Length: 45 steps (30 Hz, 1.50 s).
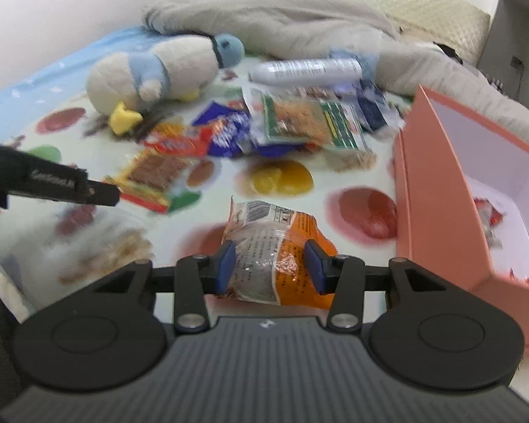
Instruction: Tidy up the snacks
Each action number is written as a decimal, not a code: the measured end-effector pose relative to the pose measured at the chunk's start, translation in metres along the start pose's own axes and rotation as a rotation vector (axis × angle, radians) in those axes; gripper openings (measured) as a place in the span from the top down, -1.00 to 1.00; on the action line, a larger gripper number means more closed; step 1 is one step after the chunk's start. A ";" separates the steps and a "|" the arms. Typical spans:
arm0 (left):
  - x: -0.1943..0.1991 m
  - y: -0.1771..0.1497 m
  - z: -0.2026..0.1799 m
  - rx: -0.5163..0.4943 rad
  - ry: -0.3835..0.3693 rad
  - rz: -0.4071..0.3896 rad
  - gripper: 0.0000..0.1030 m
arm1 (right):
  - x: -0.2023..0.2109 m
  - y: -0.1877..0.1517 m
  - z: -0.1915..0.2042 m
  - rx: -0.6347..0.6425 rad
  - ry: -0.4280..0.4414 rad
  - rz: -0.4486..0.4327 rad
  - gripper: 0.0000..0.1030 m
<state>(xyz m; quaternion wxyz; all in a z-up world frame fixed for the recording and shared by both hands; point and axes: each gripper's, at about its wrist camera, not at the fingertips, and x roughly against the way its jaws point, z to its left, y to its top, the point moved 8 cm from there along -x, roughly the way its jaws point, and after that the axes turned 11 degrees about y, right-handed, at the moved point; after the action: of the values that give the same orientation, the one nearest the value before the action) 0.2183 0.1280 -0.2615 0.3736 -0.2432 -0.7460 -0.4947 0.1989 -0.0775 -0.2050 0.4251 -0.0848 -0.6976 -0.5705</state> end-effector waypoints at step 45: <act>-0.084 0.050 0.022 0.452 -0.479 0.327 -0.30 | -0.070 0.005 0.045 0.112 0.043 0.091 0.18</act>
<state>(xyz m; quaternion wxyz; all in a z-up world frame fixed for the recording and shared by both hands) 0.2985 0.1684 -0.3056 0.3065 -0.3795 -0.8541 -0.1803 0.2230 -0.0115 -0.2491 0.4696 -0.0802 -0.7145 -0.5124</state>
